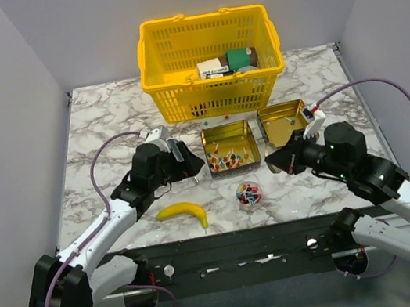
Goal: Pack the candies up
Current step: Pick up the bottle lid at the center of the board, then close the bottle lid on the packing bottle.
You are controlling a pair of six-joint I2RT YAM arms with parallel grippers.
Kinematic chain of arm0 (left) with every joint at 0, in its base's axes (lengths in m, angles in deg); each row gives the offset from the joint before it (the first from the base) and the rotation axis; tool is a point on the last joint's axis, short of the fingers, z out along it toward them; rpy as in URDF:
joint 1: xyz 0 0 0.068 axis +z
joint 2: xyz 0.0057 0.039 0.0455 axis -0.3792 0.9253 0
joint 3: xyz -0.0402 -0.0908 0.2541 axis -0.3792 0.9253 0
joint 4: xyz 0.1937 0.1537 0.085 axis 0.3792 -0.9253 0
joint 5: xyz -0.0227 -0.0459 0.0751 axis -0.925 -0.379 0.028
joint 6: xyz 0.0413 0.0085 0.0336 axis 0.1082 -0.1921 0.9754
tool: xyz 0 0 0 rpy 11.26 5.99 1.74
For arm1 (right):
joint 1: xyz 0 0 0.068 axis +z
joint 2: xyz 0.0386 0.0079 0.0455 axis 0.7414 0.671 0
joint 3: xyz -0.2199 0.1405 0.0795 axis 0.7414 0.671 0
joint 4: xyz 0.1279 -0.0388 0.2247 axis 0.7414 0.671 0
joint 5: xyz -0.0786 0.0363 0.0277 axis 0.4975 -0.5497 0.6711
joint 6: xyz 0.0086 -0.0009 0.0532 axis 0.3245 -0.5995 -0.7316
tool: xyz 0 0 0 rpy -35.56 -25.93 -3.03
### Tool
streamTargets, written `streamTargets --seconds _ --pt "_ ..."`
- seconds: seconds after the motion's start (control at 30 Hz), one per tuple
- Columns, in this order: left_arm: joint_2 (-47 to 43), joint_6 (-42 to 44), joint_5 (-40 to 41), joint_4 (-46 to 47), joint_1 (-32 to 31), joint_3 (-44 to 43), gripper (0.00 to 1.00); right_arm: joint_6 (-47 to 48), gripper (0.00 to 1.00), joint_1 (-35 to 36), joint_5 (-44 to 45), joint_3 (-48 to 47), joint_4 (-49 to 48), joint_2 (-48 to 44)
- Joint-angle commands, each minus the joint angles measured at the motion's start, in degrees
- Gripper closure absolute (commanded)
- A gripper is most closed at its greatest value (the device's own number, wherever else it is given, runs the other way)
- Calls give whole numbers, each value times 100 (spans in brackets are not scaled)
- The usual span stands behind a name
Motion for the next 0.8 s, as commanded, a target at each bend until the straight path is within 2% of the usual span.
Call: streamTargets --seconds 0.0,0.13,0.17,0.3,0.47,0.77 --pt "-363 386 -514 1032 -57 -77 1 282 99 -34 -1321 -483 346 -338" --pt "-601 712 -1646 1973 -65 -15 1 405 99 -34 -2375 -774 328 -277" --pt "-645 747 -2127 2184 -65 -7 1 397 99 -42 -2465 -853 319 -277" --pt "-592 913 -3185 3028 -232 -103 1 414 99 -34 -2965 -1003 258 -251" --pt "-303 1274 -3907 3082 -828 -507 1 388 99 -34 -3941 -1099 56 -75" --pt "-82 2065 -4759 2643 -1331 -1043 1 54 99 -34 -4574 -968 -339 -22"
